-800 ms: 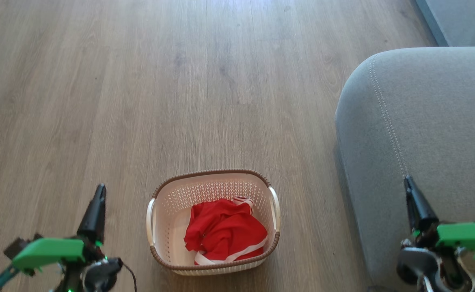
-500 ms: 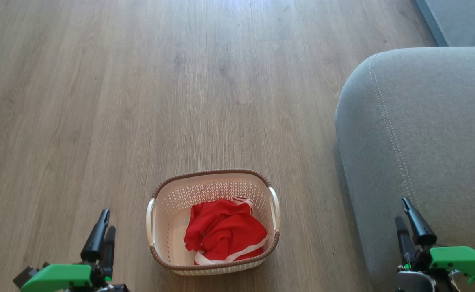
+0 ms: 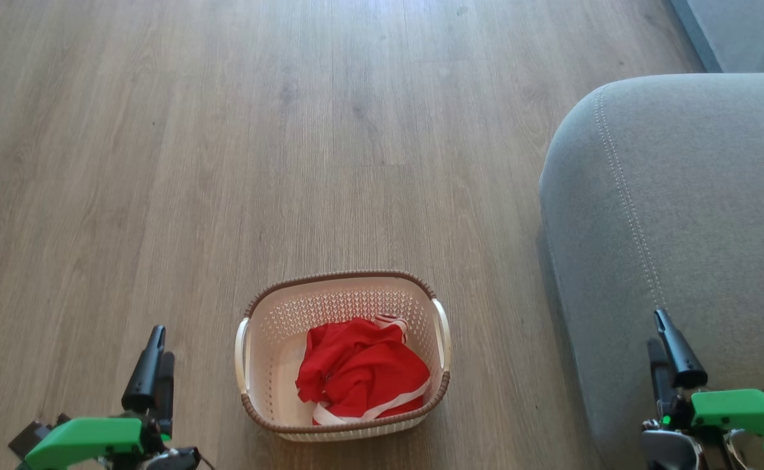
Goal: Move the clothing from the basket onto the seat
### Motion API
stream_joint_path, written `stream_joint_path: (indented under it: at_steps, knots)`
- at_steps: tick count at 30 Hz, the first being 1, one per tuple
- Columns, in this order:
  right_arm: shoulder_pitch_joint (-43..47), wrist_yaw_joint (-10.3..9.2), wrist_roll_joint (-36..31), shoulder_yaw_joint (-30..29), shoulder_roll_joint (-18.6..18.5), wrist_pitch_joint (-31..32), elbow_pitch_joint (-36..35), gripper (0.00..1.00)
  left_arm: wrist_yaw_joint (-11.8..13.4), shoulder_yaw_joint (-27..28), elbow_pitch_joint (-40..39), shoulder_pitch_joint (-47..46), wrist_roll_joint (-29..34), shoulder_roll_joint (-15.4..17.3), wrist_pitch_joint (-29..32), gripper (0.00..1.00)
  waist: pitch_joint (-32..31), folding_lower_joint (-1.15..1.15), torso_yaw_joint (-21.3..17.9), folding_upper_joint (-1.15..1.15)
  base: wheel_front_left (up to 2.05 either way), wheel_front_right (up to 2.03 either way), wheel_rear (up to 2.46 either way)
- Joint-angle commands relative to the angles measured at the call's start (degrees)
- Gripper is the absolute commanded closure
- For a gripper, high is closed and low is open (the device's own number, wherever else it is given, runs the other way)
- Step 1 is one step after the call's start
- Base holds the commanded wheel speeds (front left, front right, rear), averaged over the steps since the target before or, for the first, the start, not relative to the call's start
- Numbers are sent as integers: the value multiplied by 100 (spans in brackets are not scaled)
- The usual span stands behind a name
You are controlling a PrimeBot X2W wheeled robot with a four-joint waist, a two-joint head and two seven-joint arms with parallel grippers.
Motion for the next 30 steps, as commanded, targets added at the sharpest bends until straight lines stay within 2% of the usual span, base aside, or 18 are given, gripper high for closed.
stream_joint_path:
  at_steps: [1, 9, 21, 30]
  knots:
    - [-331, 1, -117, -40, -32, -61, -242, 0, -10, 82, -251, -302, 81, 30, -62, 0, 2, 0, 1, 0, 0, 0, 0]
    - [-437, 1, -548, -98, -35, -196, -375, 0, -14, 144, -468, -355, 364, 36, -199, 0, 5, 0, 19, 0, 0, 0, 0]
    - [-647, 1, -1980, -70, -41, -399, -963, 0, -20, 171, -921, -456, 1081, 44, -403, 0, 31, 0, 64, 0, 0, 0, 0]
    - [-784, 1, -3083, 164, -105, -551, -1460, 0, -4, 318, -1157, -547, 1729, 50, -556, 0, 80, 0, 102, 0, 0, 0, 0]
